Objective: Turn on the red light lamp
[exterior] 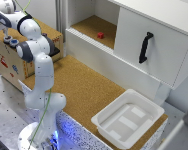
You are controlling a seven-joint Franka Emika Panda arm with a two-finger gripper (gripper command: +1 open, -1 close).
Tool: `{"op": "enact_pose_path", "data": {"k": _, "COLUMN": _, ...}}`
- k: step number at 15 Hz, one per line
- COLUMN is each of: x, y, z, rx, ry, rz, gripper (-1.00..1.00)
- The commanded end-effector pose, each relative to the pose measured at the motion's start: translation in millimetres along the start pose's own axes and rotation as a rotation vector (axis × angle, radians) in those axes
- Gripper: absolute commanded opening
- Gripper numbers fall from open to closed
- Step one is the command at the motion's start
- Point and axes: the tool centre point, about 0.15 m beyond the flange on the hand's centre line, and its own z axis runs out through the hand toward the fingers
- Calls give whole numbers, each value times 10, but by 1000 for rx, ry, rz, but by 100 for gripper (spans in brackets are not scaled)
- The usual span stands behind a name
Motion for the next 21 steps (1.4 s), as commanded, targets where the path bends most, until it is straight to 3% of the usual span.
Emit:
{"op": "enact_pose_path", "data": {"k": 1, "x": 96, "y": 81, "z": -763, "rx": -53, "ry": -127, "rz": 36, "gripper": -100}}
{"op": "enact_pose_path", "data": {"k": 2, "x": 48, "y": 86, "z": -856, "rx": -69, "ry": -133, "rz": 47, "gripper": -100}}
{"op": "enact_pose_path", "data": {"k": 3, "x": -18, "y": 107, "z": -913, "rx": -79, "ry": -132, "rz": 64, "gripper": 100}}
{"op": "enact_pose_path", "data": {"k": 6, "x": -168, "y": 175, "z": -967, "rx": -99, "ry": -141, "rz": 90, "gripper": 100}}
{"op": "enact_pose_path", "data": {"k": 9, "x": -375, "y": 218, "z": -894, "rx": -79, "ry": -129, "rz": 131, "gripper": 100}}
{"op": "enact_pose_path", "data": {"k": 14, "x": -667, "y": 238, "z": -801, "rx": -87, "ry": -41, "rz": 325, "gripper": 100}}
{"op": "enact_pose_path", "data": {"k": 17, "x": -796, "y": 163, "z": -793, "rx": -126, "ry": 113, "rz": 507, "gripper": 100}}
{"op": "enact_pose_path", "data": {"k": 19, "x": -861, "y": 90, "z": -769, "rx": -146, "ry": 134, "rz": 625, "gripper": 100}}
{"op": "enact_pose_path", "data": {"k": 21, "x": -846, "y": 29, "z": -740, "rx": -142, "ry": 113, "rz": 691, "gripper": 100}}
